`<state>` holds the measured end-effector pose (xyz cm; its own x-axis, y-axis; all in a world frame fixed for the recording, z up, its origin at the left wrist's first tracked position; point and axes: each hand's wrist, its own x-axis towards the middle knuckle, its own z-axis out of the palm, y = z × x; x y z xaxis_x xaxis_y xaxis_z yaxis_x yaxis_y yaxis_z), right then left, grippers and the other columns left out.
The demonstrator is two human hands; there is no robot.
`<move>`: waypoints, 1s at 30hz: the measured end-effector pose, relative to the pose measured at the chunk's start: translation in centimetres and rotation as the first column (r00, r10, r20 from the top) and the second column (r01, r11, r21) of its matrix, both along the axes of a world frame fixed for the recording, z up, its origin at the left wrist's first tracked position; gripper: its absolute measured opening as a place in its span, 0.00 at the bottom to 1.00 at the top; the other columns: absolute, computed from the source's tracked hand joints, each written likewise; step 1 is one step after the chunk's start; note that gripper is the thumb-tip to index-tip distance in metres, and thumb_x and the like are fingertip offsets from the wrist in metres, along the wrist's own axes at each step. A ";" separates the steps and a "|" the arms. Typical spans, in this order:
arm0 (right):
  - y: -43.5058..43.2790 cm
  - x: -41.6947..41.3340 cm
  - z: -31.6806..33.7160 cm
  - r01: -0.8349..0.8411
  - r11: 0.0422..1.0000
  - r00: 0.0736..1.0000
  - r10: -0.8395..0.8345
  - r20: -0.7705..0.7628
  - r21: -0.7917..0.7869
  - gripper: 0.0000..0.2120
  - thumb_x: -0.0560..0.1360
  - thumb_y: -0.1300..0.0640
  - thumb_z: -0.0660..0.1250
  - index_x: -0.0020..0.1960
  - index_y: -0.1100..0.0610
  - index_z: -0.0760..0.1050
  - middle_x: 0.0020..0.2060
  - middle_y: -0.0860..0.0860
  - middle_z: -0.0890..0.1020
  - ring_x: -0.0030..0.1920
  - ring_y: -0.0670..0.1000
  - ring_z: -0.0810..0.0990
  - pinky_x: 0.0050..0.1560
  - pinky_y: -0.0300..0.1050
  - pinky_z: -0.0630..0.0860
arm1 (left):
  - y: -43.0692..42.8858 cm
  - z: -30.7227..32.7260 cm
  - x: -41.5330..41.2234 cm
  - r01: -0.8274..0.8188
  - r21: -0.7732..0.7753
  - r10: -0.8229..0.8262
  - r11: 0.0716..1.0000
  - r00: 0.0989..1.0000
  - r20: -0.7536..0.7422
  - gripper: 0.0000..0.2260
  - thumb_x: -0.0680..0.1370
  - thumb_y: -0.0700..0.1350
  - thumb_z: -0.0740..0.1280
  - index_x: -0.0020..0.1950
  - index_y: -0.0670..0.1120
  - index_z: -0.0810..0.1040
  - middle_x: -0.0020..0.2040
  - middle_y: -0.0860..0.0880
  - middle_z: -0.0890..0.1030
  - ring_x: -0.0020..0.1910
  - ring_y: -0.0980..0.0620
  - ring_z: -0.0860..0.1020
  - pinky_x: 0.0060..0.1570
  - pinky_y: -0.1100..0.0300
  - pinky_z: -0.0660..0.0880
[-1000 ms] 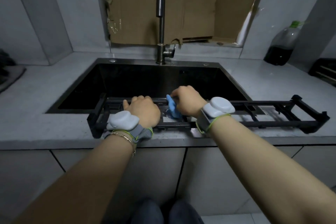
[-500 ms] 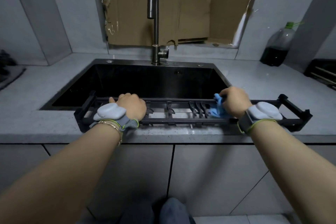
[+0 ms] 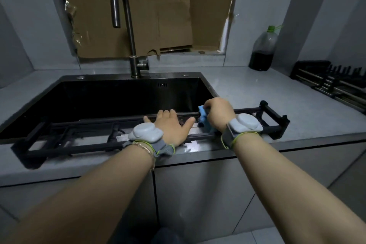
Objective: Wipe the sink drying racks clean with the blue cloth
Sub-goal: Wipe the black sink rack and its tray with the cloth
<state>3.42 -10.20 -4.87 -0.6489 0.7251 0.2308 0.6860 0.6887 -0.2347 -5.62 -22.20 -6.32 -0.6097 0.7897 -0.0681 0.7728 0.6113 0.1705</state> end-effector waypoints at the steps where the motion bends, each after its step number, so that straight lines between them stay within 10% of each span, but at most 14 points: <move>1: 0.9 0.9 0.2 0.038 0.999 0.999 -0.038 0.018 0.002 0.13 0.73 0.64 0.64 0.56 0.57 0.79 0.56 0.59 0.79 0.58 0.61 0.76 0.55 0.47 0.72 | -0.1 -0.1 -0.1 -0.003 -0.008 0.003 1.000 1.000 0.002 0.35 0.79 0.65 0.44 0.77 0.43 0.51 0.77 0.47 0.54 0.77 0.49 0.49 0.70 0.37 0.44; 11: 6.0 6.8 0.6 0.372 0.924 0.919 -0.380 0.101 0.092 0.12 0.75 0.64 0.63 0.57 0.62 0.77 0.56 0.62 0.76 0.56 0.62 0.76 0.52 0.49 0.73 | -0.3 -0.1 0.2 -0.019 0.020 0.019 1.000 1.000 -0.001 0.34 0.79 0.65 0.44 0.78 0.43 0.51 0.78 0.47 0.54 0.77 0.50 0.48 0.71 0.39 0.41; 14: 6.0 7.0 0.3 0.396 0.917 0.893 -0.398 -0.210 -0.055 0.12 0.74 0.62 0.66 0.56 0.62 0.78 0.54 0.62 0.79 0.56 0.62 0.77 0.52 0.48 0.72 | -0.3 -0.4 0.3 -0.014 0.031 0.014 0.999 1.000 -0.006 0.34 0.79 0.64 0.43 0.78 0.42 0.50 0.78 0.46 0.53 0.77 0.49 0.47 0.71 0.40 0.40; 16: 5.5 7.2 -0.1 0.394 0.876 0.654 -0.479 -0.586 -0.277 0.13 0.72 0.62 0.65 0.55 0.61 0.79 0.52 0.62 0.81 0.55 0.61 0.78 0.54 0.49 0.72 | -0.4 -0.3 0.2 -0.003 0.064 0.003 0.998 1.000 0.003 0.33 0.80 0.62 0.43 0.77 0.41 0.50 0.78 0.45 0.52 0.77 0.48 0.47 0.72 0.42 0.40; 18: 4.2 7.2 0.5 0.240 0.830 0.328 -0.557 -0.763 -0.503 0.13 0.70 0.62 0.62 0.52 0.60 0.79 0.46 0.59 0.82 0.51 0.57 0.79 0.51 0.47 0.74 | -0.6 0.0 0.1 0.007 0.137 -0.011 0.991 1.000 0.030 0.30 0.81 0.59 0.45 0.77 0.41 0.51 0.78 0.45 0.53 0.77 0.48 0.49 0.72 0.43 0.41; 20: 2.4 6.7 1.3 -0.012 0.778 0.196 -0.615 -0.764 -0.629 0.11 0.72 0.68 0.59 0.49 0.58 0.76 0.36 0.54 0.78 0.42 0.53 0.76 0.44 0.45 0.74 | -0.9 0.5 0.2 0.000 0.274 -0.022 0.962 0.997 0.077 0.27 0.82 0.56 0.47 0.76 0.41 0.55 0.77 0.45 0.56 0.76 0.49 0.52 0.72 0.45 0.43; 23: -1.2 4.3 1.6 -0.313 0.633 0.279 -0.652 -0.705 -0.708 0.08 0.75 0.67 0.57 0.46 0.59 0.74 0.30 0.51 0.76 0.30 0.48 0.75 0.32 0.39 0.75 | -1.0 1.3 0.4 -0.068 0.531 -0.083 0.845 0.963 0.256 0.24 0.83 0.53 0.52 0.74 0.41 0.61 0.74 0.43 0.64 0.73 0.46 0.61 0.71 0.53 0.53; 27: -5.8 -0.3 2.0 -0.659 0.372 0.256 -0.706 -0.660 -0.654 0.09 0.75 0.67 0.54 0.44 0.62 0.74 0.41 0.59 0.77 0.42 0.56 0.77 0.49 0.50 0.77 | -1.9 2.9 0.5 -0.227 0.665 -0.244 0.712 0.807 0.537 0.19 0.81 0.53 0.59 0.68 0.43 0.70 0.62 0.45 0.75 0.62 0.47 0.73 0.57 0.62 0.67; 30: -8.4 -2.9 2.9 -0.706 0.348 0.335 -0.604 -0.723 -0.617 0.07 0.74 0.67 0.56 0.42 0.62 0.72 0.39 0.60 0.74 0.40 0.57 0.74 0.41 0.47 0.74 | -3.7 4.0 -0.8 -0.336 0.673 -0.378 0.659 0.625 0.683 0.11 0.78 0.48 0.65 0.56 0.42 0.76 0.48 0.48 0.79 0.47 0.52 0.78 0.46 0.61 0.74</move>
